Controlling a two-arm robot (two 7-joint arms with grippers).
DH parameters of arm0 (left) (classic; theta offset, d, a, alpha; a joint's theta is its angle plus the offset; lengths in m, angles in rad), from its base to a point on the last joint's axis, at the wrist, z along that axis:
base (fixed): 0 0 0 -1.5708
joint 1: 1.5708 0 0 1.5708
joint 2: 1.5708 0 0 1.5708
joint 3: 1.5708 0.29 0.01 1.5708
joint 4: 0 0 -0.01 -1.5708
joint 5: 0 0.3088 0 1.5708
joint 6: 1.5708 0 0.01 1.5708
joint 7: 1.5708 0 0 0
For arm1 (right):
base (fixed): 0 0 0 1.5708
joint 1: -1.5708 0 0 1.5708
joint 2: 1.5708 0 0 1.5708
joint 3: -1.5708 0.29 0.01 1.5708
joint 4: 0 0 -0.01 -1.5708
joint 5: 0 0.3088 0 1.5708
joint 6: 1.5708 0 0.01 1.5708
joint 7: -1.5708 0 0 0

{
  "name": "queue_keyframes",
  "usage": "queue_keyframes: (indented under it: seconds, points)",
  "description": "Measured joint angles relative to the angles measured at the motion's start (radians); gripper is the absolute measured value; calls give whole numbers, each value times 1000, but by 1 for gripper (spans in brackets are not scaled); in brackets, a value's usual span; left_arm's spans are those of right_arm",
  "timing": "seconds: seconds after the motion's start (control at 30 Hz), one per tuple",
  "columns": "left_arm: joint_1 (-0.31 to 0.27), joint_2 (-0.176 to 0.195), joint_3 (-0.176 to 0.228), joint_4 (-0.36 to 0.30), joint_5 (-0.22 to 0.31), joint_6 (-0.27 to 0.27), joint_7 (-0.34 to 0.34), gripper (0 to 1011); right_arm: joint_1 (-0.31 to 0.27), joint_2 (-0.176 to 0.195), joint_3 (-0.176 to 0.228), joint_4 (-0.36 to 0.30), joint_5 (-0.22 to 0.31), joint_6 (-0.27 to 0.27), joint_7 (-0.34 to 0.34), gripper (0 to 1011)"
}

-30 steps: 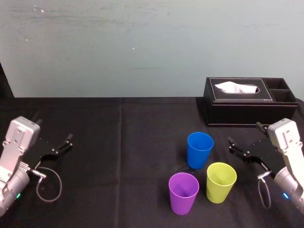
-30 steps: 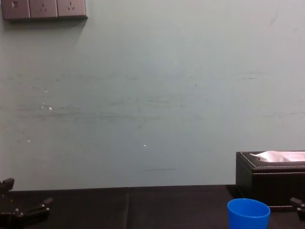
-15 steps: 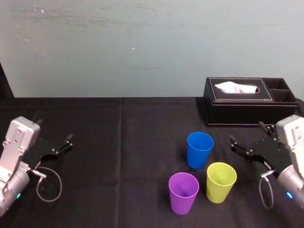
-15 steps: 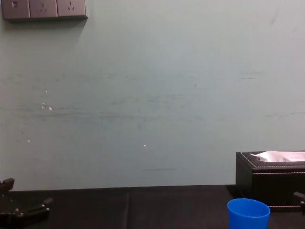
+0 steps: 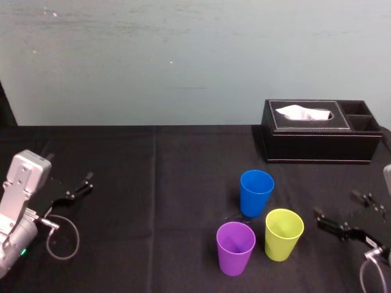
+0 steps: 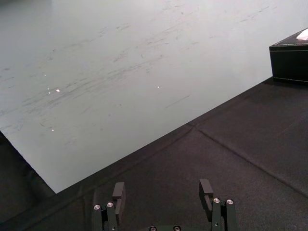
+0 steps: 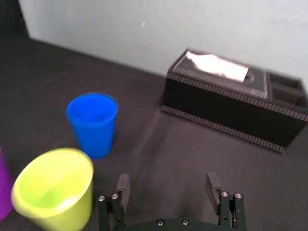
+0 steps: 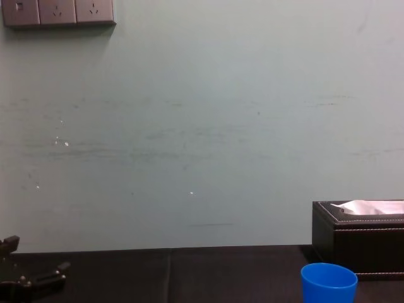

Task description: Stack the three plastic cups sequentially using one hand.

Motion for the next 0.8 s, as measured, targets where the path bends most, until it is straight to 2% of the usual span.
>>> queue_keyframes:
  seconds: [0.13, 0.3, 0.47, 0.6, 0.8]
  points:
    - [0, 0, 0, 0, 0, 0, 0, 1000, -88, 36, 36, -80, 34, 64, 20, 1002]
    - [0, 0, 0, 0, 0, 0, 0, 1000, -136, 48, 54, -129, 54, 109, 40, 1003]
    - [0, 0, 0, 0, 0, 0, 0, 1000, -150, 42, 58, -154, 66, 141, 61, 1003]
    - [0, 0, 0, 0, 0, 0, 0, 1000, -139, 22, 43, -157, 73, 171, 77, 1003]
    - [0, 0, 0, 0, 0, 0, 0, 1000, -109, -9, 9, -152, 55, 200, 95, 1003]
